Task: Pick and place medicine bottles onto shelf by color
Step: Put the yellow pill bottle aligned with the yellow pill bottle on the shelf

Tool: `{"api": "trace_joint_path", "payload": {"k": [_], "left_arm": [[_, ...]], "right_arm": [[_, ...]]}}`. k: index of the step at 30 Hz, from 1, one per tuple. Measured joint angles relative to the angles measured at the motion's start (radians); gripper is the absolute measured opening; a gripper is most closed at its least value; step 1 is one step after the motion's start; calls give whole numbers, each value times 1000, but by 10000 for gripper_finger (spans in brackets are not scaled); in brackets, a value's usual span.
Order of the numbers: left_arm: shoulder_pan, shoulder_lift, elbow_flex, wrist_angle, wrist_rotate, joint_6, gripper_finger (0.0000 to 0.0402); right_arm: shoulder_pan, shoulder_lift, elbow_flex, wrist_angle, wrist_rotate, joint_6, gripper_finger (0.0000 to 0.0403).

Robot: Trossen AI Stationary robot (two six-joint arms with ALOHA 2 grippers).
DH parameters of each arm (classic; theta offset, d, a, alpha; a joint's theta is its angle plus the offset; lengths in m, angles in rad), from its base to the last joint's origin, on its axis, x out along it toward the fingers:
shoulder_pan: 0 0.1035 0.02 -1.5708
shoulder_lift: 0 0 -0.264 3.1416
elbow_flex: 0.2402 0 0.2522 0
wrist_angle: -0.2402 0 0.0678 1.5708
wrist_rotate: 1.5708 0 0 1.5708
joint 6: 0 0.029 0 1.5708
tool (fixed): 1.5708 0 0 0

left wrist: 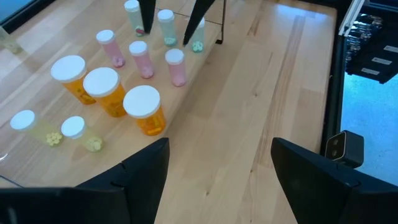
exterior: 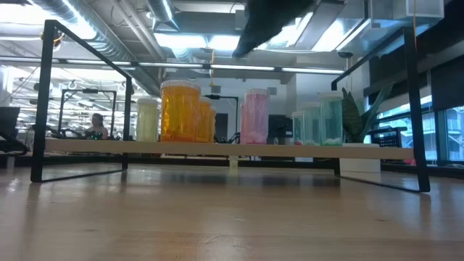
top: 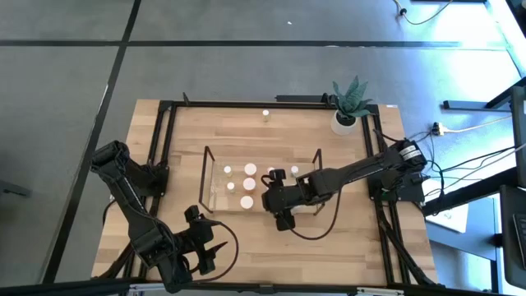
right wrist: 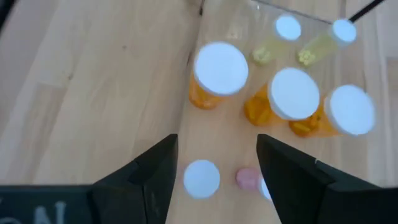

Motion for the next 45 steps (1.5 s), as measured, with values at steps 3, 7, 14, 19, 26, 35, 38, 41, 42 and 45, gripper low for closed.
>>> {"api": "trace_joint_path", "payload": {"k": [3, 7, 14, 19, 26, 35, 38, 41, 42, 45], "left_arm": [[0, 0, 0, -21, -4, 0, 275], [9, 0, 0, -85, -21, -29, 275], [102, -58, 0, -216, 67, -38, 275], [229, -176, 1, -262, 135, 87, 275], [519, -326, 1, -234, 249, 457, 275], [993, -392, 1, -134, 595, 896, 275], [1128, -375, 1, -50, 730, 1041, 275], [1240, -342, 1, 25, 800, 1176, 275], [1268, -328, 1, 45, 813, 1222, 275], [1334, -271, 1, 76, 868, 1345, 275]], "right_arm": [[23, 0, 73, -111, 54, 0, 220], [47, 0, 168, -254, 105, 17, 220], [65, -1, 286, -389, 129, 31, 220], [64, -1, 346, -501, 204, 43, 220], [62, -45, 367, -652, 354, 80, 220], [58, -187, 368, -636, 340, 113, 220], [55, -216, 368, -633, 335, 158, 220], [54, -229, 368, -620, 330, 162, 220], [54, -230, 368, -614, 330, 162, 220], [54, -230, 368, -602, 328, 159, 220]]}}
